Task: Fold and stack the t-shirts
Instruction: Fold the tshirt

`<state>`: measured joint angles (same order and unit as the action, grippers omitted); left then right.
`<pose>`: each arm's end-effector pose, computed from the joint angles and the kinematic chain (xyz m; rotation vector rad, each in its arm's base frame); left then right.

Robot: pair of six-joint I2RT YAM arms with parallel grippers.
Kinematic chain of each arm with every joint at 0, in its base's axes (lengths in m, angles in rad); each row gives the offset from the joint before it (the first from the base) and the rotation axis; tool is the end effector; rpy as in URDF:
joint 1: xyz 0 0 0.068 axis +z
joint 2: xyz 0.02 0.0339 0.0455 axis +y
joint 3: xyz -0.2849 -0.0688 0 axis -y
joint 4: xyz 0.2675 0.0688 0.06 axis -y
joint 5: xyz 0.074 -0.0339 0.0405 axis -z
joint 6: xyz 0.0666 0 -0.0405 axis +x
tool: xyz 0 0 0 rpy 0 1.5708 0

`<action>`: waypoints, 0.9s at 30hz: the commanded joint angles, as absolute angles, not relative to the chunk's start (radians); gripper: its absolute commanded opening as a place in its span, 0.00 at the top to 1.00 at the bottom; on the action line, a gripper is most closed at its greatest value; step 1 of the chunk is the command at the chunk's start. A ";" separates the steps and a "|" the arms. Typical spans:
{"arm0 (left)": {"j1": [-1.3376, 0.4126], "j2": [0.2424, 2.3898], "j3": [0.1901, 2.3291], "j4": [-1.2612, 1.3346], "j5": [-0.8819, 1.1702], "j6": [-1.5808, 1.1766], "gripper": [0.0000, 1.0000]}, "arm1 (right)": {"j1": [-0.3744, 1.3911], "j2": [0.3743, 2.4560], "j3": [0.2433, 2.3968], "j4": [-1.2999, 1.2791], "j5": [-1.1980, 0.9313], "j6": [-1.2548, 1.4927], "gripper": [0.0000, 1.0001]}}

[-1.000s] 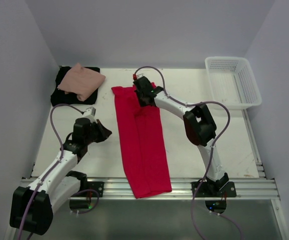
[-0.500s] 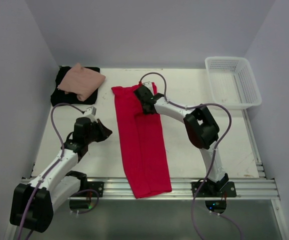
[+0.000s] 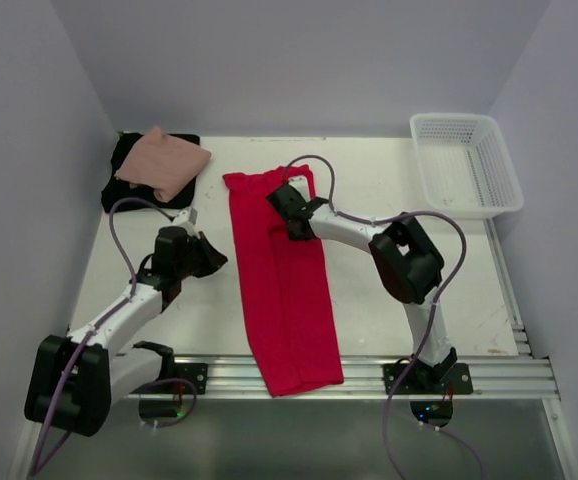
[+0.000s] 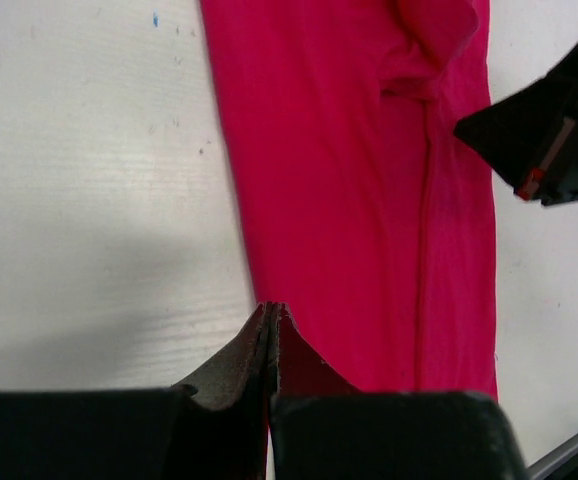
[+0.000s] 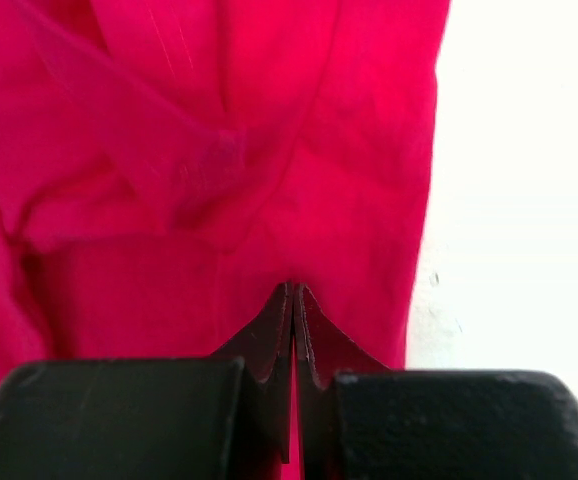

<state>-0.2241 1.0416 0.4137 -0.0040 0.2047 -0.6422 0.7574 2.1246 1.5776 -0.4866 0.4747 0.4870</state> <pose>0.2312 -0.0666 0.1686 -0.3563 2.2509 -0.6967 0.3826 0.3198 0.1535 -0.1677 2.4367 -0.0881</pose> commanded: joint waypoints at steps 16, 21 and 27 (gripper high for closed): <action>-0.229 1.808 1.077 0.222 0.158 -0.612 1.00 | 0.784 1.669 1.305 -0.374 0.335 0.265 1.00; -0.229 1.951 1.186 0.163 0.147 -0.621 1.00 | 0.762 1.716 1.402 -0.374 0.226 0.241 1.00; -0.229 2.017 1.210 0.140 0.146 -0.624 1.00 | 0.715 1.917 1.670 -0.460 0.034 0.190 1.00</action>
